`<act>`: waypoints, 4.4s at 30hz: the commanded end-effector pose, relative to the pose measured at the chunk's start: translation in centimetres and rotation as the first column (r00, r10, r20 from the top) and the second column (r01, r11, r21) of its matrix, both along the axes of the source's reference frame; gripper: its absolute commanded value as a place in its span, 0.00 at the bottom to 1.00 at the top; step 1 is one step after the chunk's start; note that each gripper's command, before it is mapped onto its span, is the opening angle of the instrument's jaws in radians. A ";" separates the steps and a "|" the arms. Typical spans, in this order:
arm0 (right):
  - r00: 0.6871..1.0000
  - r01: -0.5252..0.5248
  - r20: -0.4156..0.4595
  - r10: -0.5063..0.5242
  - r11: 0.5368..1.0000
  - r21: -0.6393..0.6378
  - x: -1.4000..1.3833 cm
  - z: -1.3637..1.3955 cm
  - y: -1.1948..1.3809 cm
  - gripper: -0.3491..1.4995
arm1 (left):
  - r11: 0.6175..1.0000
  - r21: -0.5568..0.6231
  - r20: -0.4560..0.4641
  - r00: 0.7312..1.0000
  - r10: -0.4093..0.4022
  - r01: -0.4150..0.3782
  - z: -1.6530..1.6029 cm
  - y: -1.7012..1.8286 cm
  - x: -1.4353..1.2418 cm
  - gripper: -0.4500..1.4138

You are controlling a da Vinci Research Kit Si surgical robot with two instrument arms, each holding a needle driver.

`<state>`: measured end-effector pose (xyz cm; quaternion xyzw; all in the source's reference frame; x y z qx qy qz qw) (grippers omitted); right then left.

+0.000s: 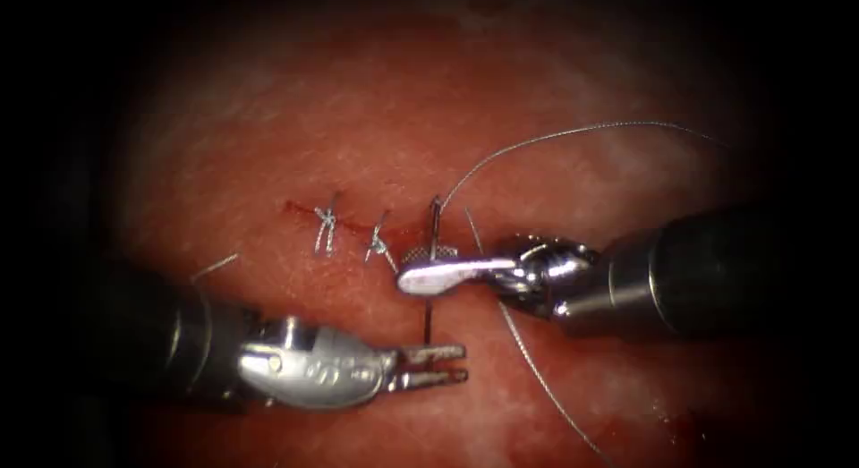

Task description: Wound Closure

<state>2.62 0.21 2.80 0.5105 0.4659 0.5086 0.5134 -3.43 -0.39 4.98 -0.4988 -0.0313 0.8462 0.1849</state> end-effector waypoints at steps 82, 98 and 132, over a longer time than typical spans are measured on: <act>0.970 0.013 0.172 0.173 0.667 -0.745 -0.29 0.26 0.26 0.00 | 0.888 0.442 -0.593 0.703 0.392 -0.123 2.29 0.79 -0.04 0.00; 0.964 0.065 0.195 0.182 0.549 -0.833 -0.28 0.47 0.48 0.00 | 0.833 0.547 -0.594 0.659 0.461 -0.090 2.63 0.74 -0.11 0.00; 0.939 0.212 0.260 0.224 0.216 -0.953 0.05 1.03 0.48 0.00 | 0.822 0.554 -0.496 0.741 0.452 -0.131 1.62 0.03 0.01 0.00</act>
